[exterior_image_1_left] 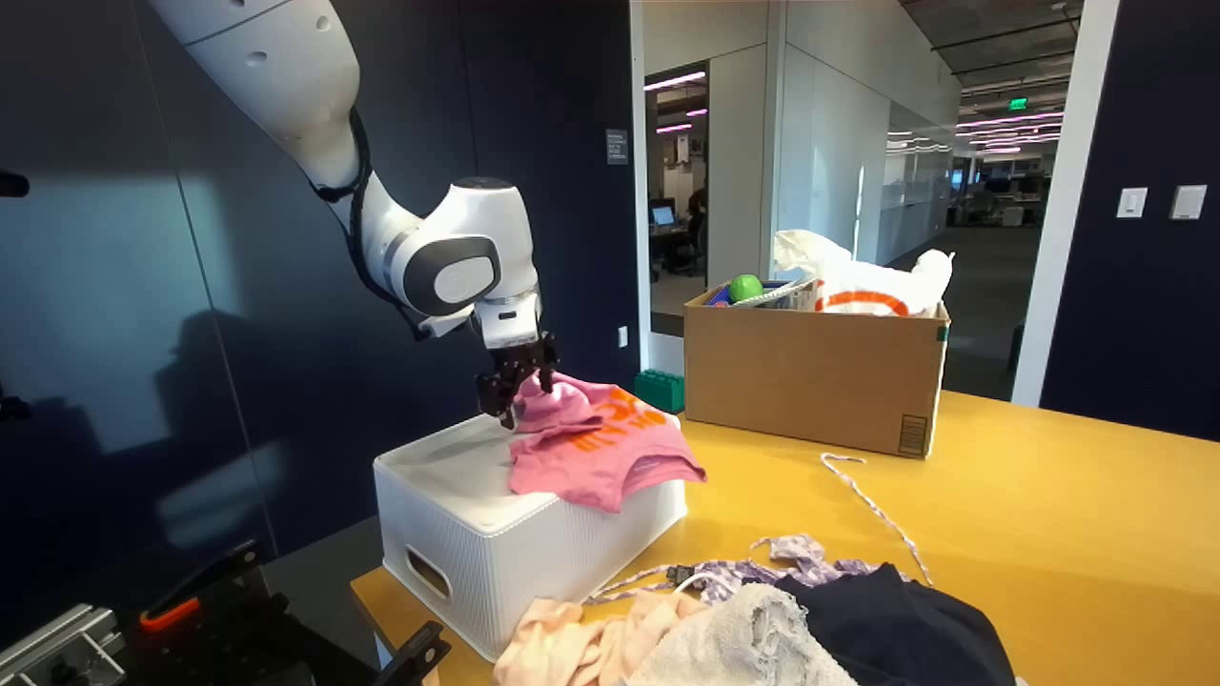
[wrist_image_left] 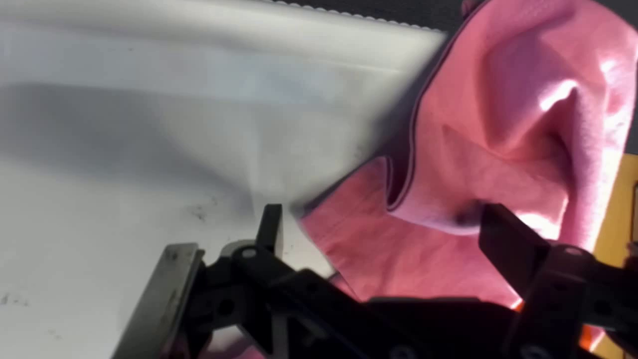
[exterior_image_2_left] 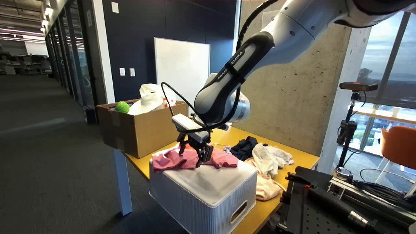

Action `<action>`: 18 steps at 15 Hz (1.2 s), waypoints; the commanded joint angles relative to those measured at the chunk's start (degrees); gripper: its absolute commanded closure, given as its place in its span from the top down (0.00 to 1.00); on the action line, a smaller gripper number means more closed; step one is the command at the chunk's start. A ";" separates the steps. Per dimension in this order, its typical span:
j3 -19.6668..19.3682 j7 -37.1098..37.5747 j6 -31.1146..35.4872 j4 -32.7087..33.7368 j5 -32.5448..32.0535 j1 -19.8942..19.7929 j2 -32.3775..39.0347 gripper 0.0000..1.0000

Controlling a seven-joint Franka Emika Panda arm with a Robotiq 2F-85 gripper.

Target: Put the pink shirt over the laundry basket

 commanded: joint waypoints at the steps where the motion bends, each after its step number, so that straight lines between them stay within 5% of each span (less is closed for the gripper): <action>1: -1.55 0.46 -0.35 4.02 -1.27 1.24 2.71 1.00; 4: -1.93 0.71 -0.52 5.61 -1.52 1.90 3.88 1.00; 6: -1.92 0.63 -0.14 5.72 -1.49 2.46 4.14 0.72; 13: -1.11 -0.86 1.93 2.47 -1.06 3.30 2.56 0.18; 16: -0.69 -1.91 3.21 0.20 -0.49 2.73 1.45 0.00; 18: -0.70 -2.14 5.39 -2.97 -0.27 3.34 -0.46 0.00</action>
